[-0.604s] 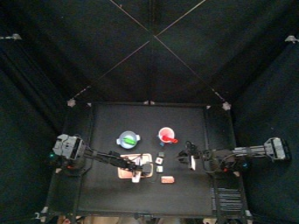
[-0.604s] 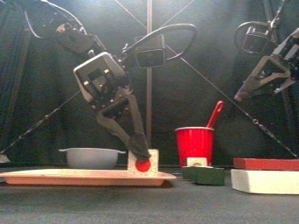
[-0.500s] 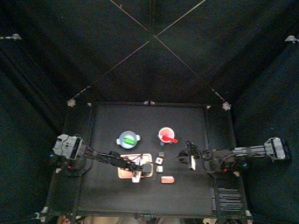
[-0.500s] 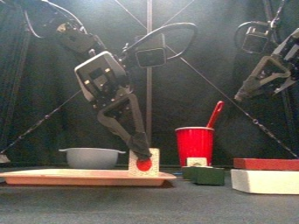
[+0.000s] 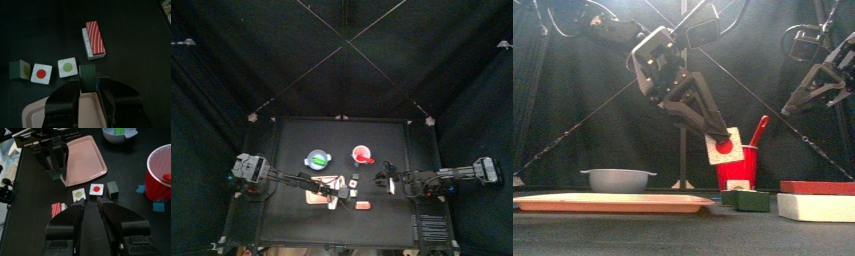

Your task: Place green sushi piece right of plate

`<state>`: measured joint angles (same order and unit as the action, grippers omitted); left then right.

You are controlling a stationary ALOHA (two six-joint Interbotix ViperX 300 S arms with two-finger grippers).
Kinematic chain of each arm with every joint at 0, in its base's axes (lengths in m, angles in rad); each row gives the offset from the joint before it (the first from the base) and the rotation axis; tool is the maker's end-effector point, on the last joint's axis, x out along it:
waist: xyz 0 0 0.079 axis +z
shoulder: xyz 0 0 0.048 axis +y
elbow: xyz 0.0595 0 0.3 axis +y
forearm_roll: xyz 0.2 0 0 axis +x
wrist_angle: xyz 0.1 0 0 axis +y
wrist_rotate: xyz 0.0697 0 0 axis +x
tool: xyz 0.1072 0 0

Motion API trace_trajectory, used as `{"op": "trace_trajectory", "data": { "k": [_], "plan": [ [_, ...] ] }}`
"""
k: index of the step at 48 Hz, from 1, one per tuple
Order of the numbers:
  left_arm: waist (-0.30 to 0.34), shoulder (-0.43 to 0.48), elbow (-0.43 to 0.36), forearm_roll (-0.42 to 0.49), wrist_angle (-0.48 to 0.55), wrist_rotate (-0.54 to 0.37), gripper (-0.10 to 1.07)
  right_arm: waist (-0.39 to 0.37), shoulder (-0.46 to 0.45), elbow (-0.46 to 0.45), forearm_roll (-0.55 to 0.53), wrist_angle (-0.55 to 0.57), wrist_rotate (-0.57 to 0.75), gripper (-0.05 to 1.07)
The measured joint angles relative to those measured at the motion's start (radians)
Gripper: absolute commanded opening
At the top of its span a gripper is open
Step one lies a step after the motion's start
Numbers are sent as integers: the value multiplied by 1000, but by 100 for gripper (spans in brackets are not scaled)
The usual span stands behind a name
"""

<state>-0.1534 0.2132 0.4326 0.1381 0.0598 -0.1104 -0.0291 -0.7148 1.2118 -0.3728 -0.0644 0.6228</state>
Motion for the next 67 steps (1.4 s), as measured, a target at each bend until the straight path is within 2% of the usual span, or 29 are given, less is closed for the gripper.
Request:
{"op": "trace_trajectory", "data": {
  "k": [19,32,42,56,67],
  "plan": [
    [5,104,-87,-9,-20,-2,53,0,2,2,-2,0,0,69],
    [9,153,-118,-34,-20,-3,59,0,2,0,0,0,0,69],
    [17,163,-123,-46,-21,-5,71,0,2,0,0,0,0,69],
    [18,163,-123,-49,-25,-5,95,0,2,0,0,0,0,69],
    [20,163,-121,-48,-25,-5,96,0,0,2,0,0,0,69]
  ]
}}
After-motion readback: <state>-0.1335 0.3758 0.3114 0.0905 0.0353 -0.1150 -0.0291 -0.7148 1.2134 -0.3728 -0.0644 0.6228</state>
